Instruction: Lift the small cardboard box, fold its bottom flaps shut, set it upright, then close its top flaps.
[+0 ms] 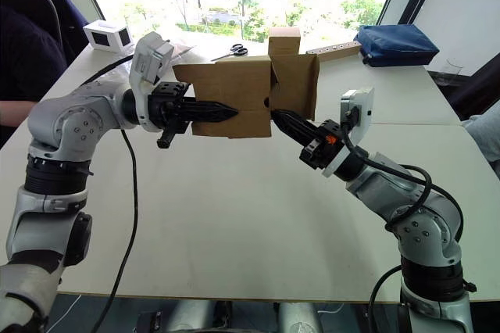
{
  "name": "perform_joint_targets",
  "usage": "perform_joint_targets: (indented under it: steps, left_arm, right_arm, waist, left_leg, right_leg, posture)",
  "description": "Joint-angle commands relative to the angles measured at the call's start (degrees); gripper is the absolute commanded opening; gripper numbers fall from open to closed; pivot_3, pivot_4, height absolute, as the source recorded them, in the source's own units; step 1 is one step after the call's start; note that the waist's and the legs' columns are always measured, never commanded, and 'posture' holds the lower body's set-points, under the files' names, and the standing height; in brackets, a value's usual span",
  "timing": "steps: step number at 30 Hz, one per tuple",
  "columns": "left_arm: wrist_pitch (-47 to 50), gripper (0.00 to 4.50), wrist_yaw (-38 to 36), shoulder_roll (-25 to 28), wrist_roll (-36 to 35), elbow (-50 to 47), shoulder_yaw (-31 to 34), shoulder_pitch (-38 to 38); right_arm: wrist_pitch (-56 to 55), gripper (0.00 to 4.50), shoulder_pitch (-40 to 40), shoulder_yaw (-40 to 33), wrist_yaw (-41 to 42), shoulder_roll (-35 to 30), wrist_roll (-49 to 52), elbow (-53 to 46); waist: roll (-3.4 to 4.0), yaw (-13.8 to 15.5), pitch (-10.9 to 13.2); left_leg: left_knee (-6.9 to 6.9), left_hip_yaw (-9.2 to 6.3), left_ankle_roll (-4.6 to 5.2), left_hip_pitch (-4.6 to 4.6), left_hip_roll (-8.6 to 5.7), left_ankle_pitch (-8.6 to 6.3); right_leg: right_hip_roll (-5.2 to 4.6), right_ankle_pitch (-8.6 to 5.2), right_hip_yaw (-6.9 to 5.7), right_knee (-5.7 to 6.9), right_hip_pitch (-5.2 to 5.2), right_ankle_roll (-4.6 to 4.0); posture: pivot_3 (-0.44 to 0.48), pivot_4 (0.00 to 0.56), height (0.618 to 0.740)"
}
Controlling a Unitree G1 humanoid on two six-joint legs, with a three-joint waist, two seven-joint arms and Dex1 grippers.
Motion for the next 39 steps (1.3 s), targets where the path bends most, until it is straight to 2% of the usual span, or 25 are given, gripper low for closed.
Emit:
perform_joint_targets:
  steps: [1,9,17,25,29,32,36,39]
  left_arm:
    - [-1.0,0.00,-0.4,0.3,-0.1,-0.8,0.3,-0.9]
    - [-1.3,0.00,-1.9,-0.3,-0.5,-1.2,-0.2,-2.0]
    - [-2.8,0.00,-2.3,0.5,1.3,0.3,0.0,-2.1]
    - [-5.1,0.00,-2.8,0.8,3.6,3.1,0.1,-2.3]
    - [-5.5,0.00,-3.4,0.9,3.9,4.1,0.0,-2.7]
    - [-5.7,0.00,-3.7,0.6,3.9,4.6,0.3,-3.2]
    - [-5.1,0.00,-3.7,0.2,3.0,4.2,0.8,-3.5]
    - [-4.1,0.00,-3.7,0.1,1.9,2.9,1.0,-3.5]
  right_arm:
    - [0.1,0.04,-0.8,-0.3,0.5,-0.1,2.0,-2.5]
    - [0.9,0.04,-3.2,2.9,3.7,-0.1,0.4,-0.3]
    - [1.2,0.04,-4.0,1.9,4.7,-1.4,-0.2,-0.1]
    - [4.0,0.04,0.2,-6.1,4.1,-9.4,6.2,-3.9]
    - [5.6,0.04,-1.2,-12.0,3.6,-15.6,12.3,-2.2]
    - [5.0,0.04,-1.2,-16.3,2.7,-17.1,16.0,1.3]
    - [1.5,0.04,-0.6,-18.7,2.4,-14.5,11.7,8.1]
    - [-2.4,0.04,-1.2,-15.6,4.2,-12.9,2.9,13.2]
  waist:
    - [0.00,-0.1,0.0]
    - [0.00,-0.1,0.0]
    - [0.00,-0.1,0.0]
    - [0.00,0.0,0.0]
    - [0.04,0.0,0.0]
    - [0.01,0.0,0.0]
    - [0.01,0.0,0.0]
    - [0.01,0.0,0.0]
  left_leg:
    - [0.00,0.01,0.00,0.00,0.00,0.00]
    - [0.00,0.01,0.00,0.00,0.00,0.00]
    - [0.00,0.00,0.00,0.00,0.00,0.00]
    - [0.00,0.01,0.00,-0.01,-0.01,0.00]
    - [0.01,0.03,0.00,-0.01,-0.03,0.00]
    - [0.01,0.00,0.00,0.00,0.00,0.00]
    - [0.01,0.03,0.01,0.00,-0.01,0.00]
    - [0.01,0.03,0.01,0.00,-0.02,0.00]
  right_leg:
    - [0.00,0.00,0.00,0.00,0.00,0.00]
    - [0.00,0.00,0.00,0.00,0.00,0.00]
    - [0.00,0.00,0.00,0.00,0.00,0.00]
    - [-0.01,0.00,-0.01,-0.01,0.00,0.00]
    - [-0.04,0.00,0.01,-0.01,0.00,0.00]
    - [-0.01,0.00,-0.01,-0.01,0.01,0.00]
    - [-0.01,0.00,0.00,-0.02,0.01,0.00]
    - [-0.01,0.00,0.01,-0.02,0.02,0.00]
  posture:
    - [0.000,0.150,0.740]
    - [0.000,0.150,0.740]
    - [0.000,0.150,0.740]
    - [0.000,0.150,0.740]
    - [0.000,0.150,0.740]
    - [0.000,0.150,0.740]
    - [0.000,0.150,0.740]
    - [0.000,0.150,0.740]
